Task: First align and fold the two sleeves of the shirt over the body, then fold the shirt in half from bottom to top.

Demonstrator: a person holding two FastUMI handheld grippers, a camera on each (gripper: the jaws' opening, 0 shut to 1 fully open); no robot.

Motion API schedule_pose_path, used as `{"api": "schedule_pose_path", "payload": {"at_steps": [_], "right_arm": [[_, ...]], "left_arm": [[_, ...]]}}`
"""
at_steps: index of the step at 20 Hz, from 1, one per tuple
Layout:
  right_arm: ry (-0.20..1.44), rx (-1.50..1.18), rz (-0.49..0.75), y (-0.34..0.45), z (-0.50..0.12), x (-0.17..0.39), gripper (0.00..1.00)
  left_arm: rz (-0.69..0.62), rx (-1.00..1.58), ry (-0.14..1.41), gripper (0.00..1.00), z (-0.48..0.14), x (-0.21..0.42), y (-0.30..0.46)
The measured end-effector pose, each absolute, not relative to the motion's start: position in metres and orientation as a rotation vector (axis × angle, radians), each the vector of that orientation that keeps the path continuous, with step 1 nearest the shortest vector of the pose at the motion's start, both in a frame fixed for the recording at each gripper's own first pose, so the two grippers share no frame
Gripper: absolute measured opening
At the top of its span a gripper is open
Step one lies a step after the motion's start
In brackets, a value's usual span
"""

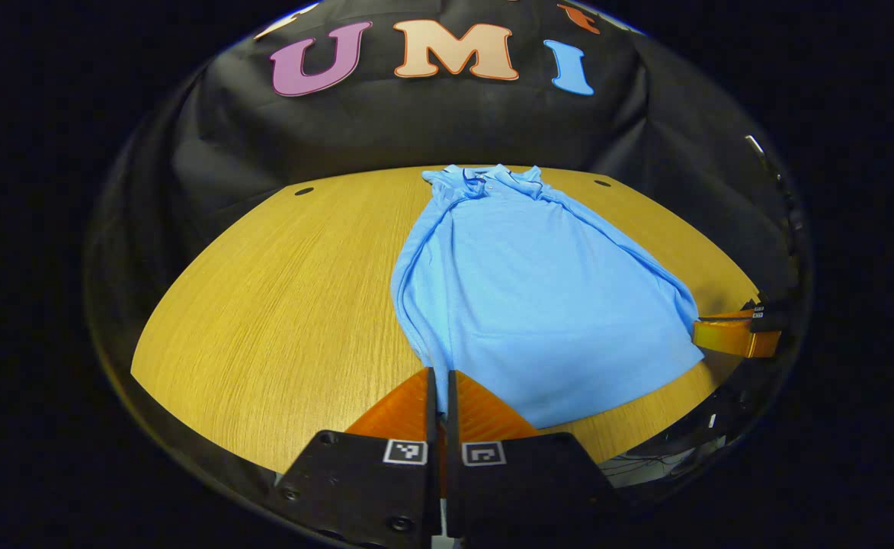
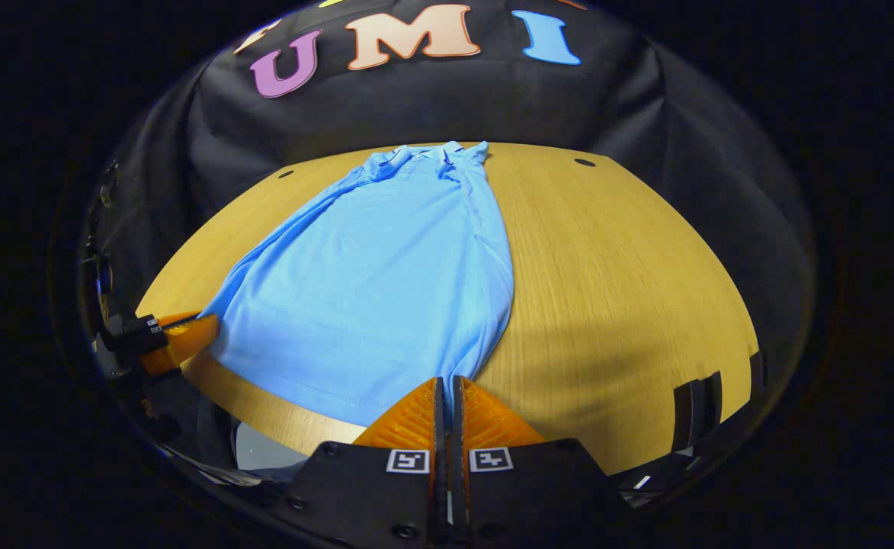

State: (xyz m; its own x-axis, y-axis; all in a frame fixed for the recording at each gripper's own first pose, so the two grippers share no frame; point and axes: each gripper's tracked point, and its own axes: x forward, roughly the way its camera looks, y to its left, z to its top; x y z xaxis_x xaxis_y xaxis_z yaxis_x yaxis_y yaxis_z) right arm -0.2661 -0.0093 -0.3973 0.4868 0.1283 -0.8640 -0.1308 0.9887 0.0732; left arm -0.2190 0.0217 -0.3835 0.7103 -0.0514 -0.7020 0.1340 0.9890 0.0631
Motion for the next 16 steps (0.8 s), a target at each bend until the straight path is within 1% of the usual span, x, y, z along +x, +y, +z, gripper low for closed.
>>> {"api": "schedule_pose_path", "payload": {"at_steps": [1, 2, 3, 4, 5, 10, 16], "right_arm": [[1.063, 0.015, 0.170, -0.006, -0.397, -0.269, 0.03], [1.060, 0.033, 0.173, -0.005, -0.395, -0.268, 0.03], [1.051, 0.039, 0.174, -0.004, -0.391, -0.266, 0.00], [1.042, 0.035, 0.174, -0.004, -0.386, -0.261, 0.03], [1.024, 0.032, 0.174, -0.005, -0.379, -0.255, 0.03], [0.948, 0.050, 0.168, -0.006, -0.343, -0.216, 0.03], [0.849, 0.064, 0.163, 0.002, -0.306, -0.159, 0.03]], "left_arm": [[-0.095, 0.109, 0.798, 0.00, -0.383, -0.220, 0.022], [-0.087, 0.101, 0.828, 0.00, -0.383, -0.221, 0.021], [-0.078, 0.084, 0.854, 0.00, -0.383, -0.220, 0.021], [-0.072, 0.064, 0.878, 0.00, -0.382, -0.220, 0.020], [-0.067, 0.042, 0.897, 0.00, -0.379, -0.219, 0.020], [-0.073, -0.016, 0.858, 0.00, -0.348, -0.193, 0.022], [-0.123, -0.053, 0.793, 0.00, -0.310, -0.149, 0.017]]}}
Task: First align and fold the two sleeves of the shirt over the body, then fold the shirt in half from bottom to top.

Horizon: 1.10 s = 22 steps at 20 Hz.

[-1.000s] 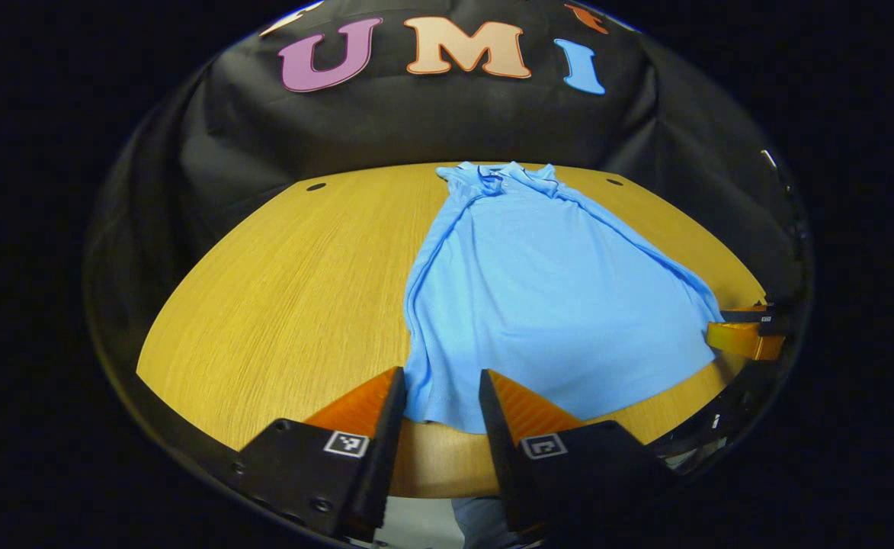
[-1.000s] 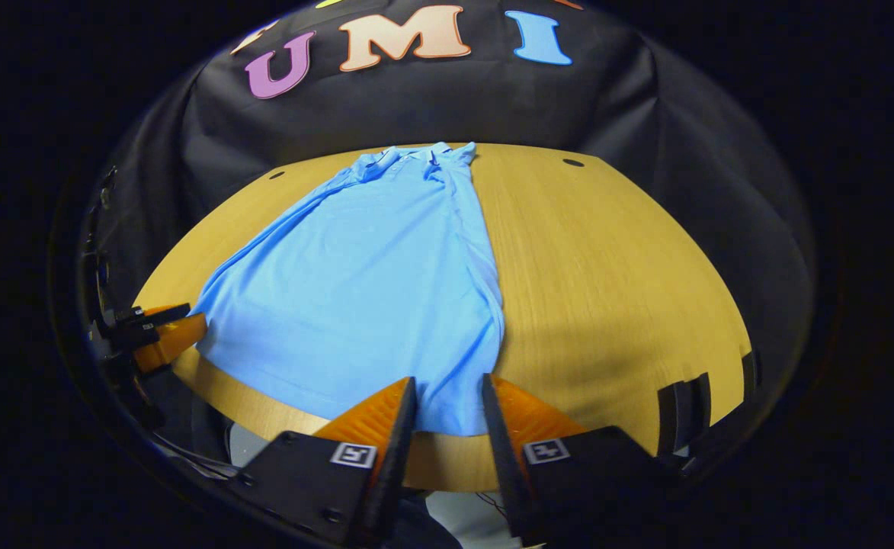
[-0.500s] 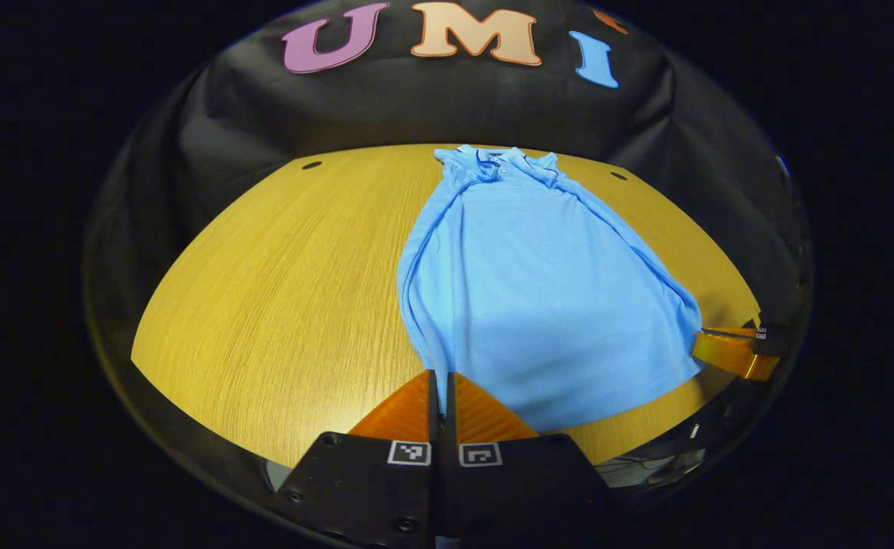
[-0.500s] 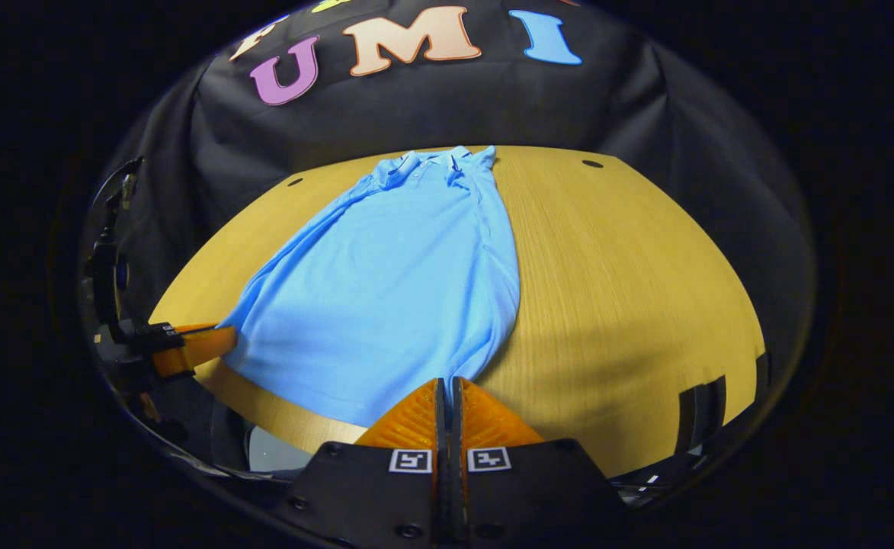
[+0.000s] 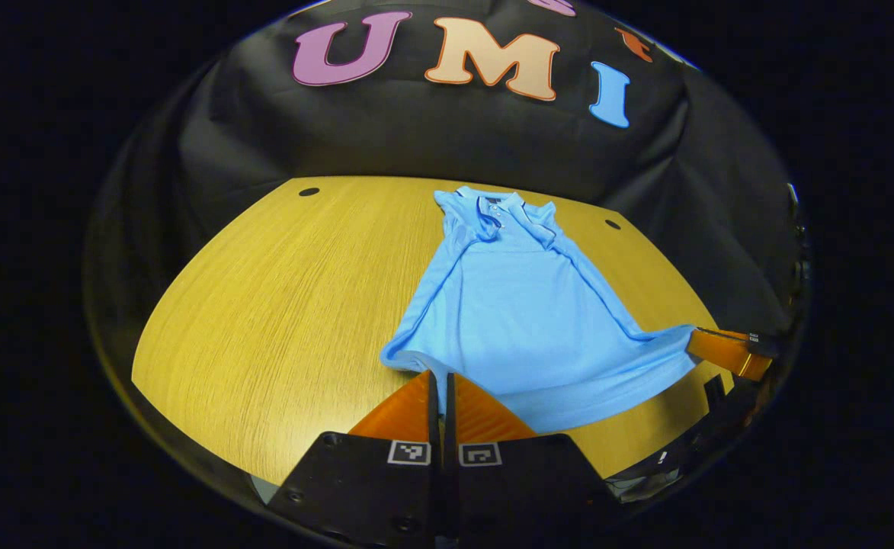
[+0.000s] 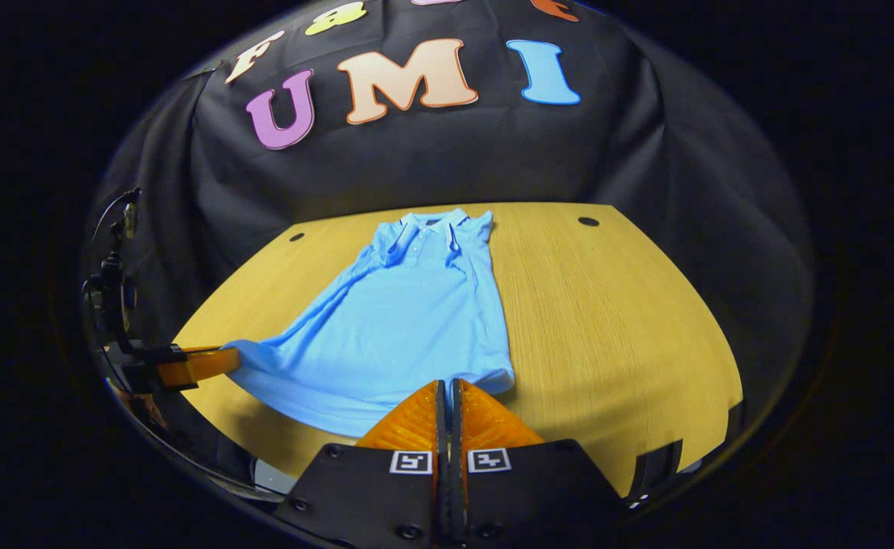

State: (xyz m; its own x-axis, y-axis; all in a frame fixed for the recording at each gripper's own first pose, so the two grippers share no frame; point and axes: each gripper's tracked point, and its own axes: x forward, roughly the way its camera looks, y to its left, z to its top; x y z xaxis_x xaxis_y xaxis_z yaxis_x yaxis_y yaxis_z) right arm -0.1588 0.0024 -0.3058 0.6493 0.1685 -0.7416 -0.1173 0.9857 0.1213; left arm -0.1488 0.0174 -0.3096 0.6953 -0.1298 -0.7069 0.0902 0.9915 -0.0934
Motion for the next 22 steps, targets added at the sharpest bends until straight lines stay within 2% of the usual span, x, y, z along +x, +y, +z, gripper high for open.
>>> {"api": "schedule_pose_path", "payload": {"at_steps": [12, 14, 15, 22], "right_arm": [[0.698, 0.080, 0.112, 0.018, -0.266, -0.014, 0.02], [0.677, 0.079, 0.104, 0.019, -0.264, 0.010, 0.00], [0.671, 0.074, 0.101, 0.019, -0.264, 0.020, 0.03], [0.649, 0.062, 0.061, 0.015, -0.291, 0.100, 0.02]], "left_arm": [[-0.149, -0.039, 0.686, 0.00, -0.259, -0.011, 0.034], [-0.160, -0.031, 0.663, 0.00, -0.251, 0.013, 0.034], [-0.164, -0.023, 0.654, 0.00, -0.248, 0.027, 0.034], [-0.181, -0.003, 0.636, 0.00, -0.251, 0.109, 0.028]]}}
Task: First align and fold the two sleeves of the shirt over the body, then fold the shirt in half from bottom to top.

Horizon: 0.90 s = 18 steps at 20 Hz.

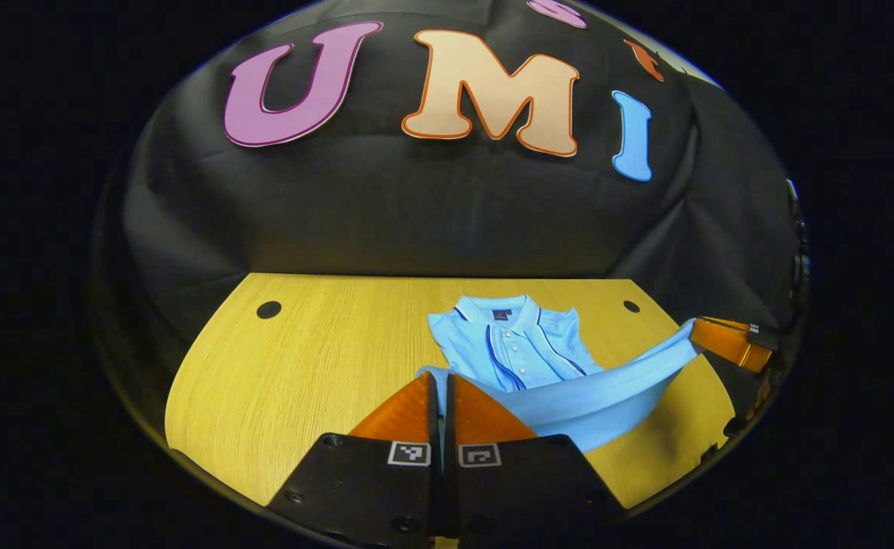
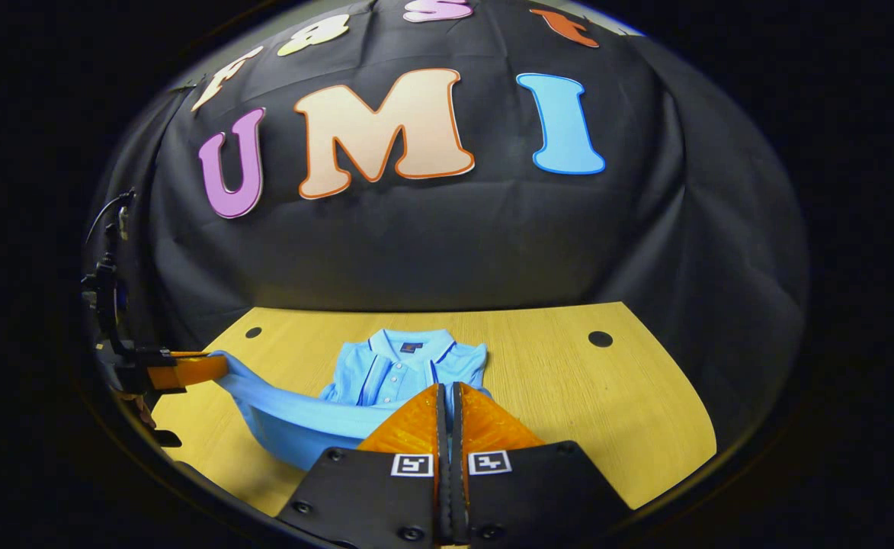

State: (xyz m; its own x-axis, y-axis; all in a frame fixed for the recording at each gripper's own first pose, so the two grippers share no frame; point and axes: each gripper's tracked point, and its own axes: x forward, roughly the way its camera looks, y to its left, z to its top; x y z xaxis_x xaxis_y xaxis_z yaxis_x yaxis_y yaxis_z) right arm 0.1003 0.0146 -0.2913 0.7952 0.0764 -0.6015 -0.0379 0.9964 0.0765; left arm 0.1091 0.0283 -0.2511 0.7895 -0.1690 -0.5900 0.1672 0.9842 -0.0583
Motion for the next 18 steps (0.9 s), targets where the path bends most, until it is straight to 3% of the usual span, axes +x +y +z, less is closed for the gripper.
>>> {"api": "schedule_pose_path", "payload": {"at_steps": [14, 18], "right_arm": [[0.682, 0.110, -0.121, 0.011, -0.406, 0.221, 0.02], [0.719, 0.119, -0.168, 0.007, -0.443, 0.235, 0.03]], "left_arm": [[-0.181, -0.040, 0.650, 0.00, -0.336, 0.255, 0.020], [-0.192, -0.025, 0.681, 0.00, -0.371, 0.272, 0.013]]}}
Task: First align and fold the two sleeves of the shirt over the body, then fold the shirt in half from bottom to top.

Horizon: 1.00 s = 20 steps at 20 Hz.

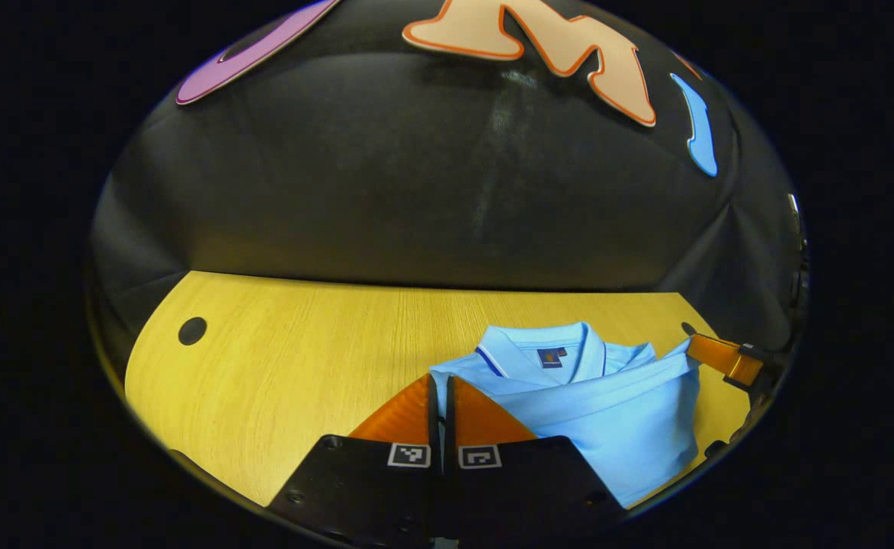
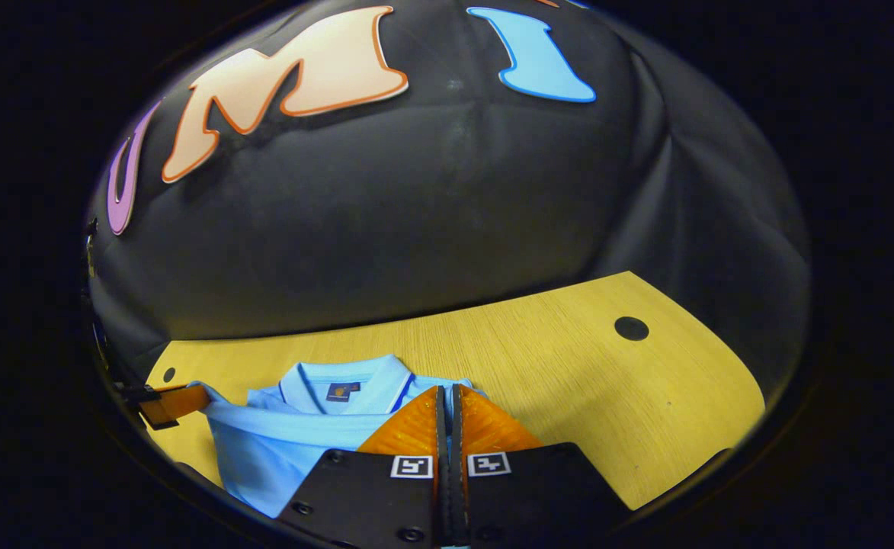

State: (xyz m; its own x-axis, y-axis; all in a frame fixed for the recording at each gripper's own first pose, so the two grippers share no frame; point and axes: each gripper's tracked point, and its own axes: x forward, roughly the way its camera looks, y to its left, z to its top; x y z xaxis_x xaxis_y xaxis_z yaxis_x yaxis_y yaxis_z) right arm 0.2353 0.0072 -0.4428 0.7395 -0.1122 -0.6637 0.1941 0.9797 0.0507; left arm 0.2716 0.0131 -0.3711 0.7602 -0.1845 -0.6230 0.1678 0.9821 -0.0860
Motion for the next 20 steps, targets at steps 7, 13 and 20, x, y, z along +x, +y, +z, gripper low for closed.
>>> {"api": "schedule_pose_path", "payload": {"at_steps": [7, 13, 20], "right_arm": [[0.578, 0.029, -0.125, 0.010, -0.375, 0.222, 0.99], [0.323, -0.013, -0.061, 0.015, -0.232, 0.169, 0.98], [0.179, -0.029, 0.037, 0.013, -0.127, 0.070, 0.98]], "left_arm": [[-0.119, -0.026, 0.533, 1.00, -0.311, 0.266, 0.019], [-0.112, 0.009, 0.305, 0.96, -0.186, 0.197, 0.005], [-0.086, 0.050, 0.159, 0.95, -0.098, 0.091, -0.013]]}}
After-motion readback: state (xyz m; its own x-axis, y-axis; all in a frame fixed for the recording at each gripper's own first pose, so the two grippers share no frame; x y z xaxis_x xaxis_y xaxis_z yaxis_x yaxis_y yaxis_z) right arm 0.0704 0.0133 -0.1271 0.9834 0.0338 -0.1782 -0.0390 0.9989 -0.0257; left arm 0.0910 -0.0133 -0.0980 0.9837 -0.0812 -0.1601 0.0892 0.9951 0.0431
